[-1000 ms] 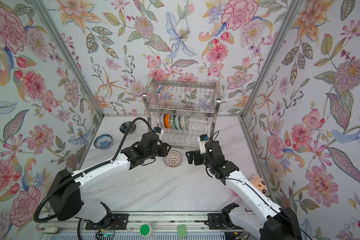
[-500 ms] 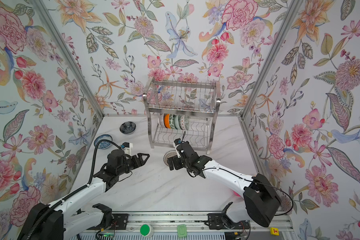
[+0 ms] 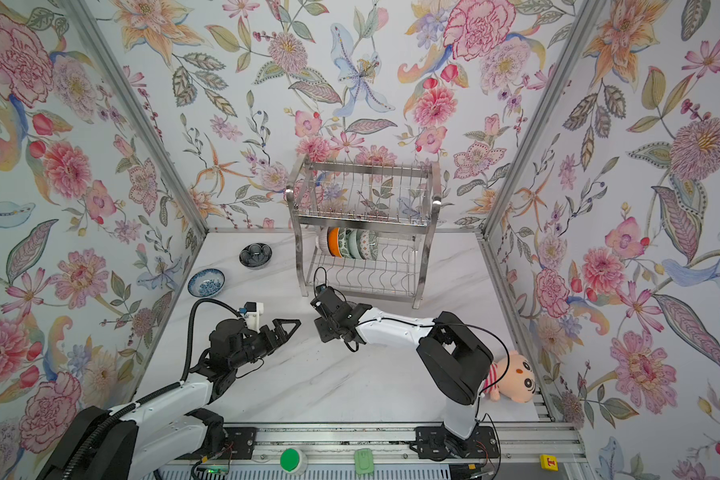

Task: Load the bowls into the dish rack
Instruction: 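Grasp the starburst bowl rim with the right gripper while the left gripper releases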

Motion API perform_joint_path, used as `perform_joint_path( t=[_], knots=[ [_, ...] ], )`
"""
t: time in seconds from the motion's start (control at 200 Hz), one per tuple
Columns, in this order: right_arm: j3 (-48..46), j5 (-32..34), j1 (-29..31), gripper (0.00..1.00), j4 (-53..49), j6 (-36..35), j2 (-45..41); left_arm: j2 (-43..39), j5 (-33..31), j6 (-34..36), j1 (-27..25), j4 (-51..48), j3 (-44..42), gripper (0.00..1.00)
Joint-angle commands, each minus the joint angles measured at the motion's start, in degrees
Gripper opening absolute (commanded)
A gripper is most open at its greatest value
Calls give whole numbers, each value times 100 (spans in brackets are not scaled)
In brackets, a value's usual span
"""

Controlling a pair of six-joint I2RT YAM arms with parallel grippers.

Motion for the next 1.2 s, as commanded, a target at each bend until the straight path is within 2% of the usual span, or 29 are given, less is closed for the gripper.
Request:
perform_joint_path(
  t=[0.0, 0.12, 0.44, 0.716, 0.956, 1.196],
  knots=[
    [261, 176, 45, 45, -322, 79, 191, -52, 199, 0, 85, 208, -79, 99],
    [320, 174, 45, 37, -356, 102, 295, 3, 225, 63, 92, 191, -70, 99],
    [331, 154, 50, 24, -413, 48, 224, 151, 224, 113, 93, 206, 1, 99],
    [263, 160, 23, 5, -407, 17, 13, 217, 225, 275, 82, -83, 215, 99],
    [229, 132, -9, 0, -402, 6, -130, 212, 191, 309, 78, -247, 354, 99],
    [69, -55, -125, 0, -190, 50, -456, 130, -111, 593, -45, -786, 677, 99]
  ],
)
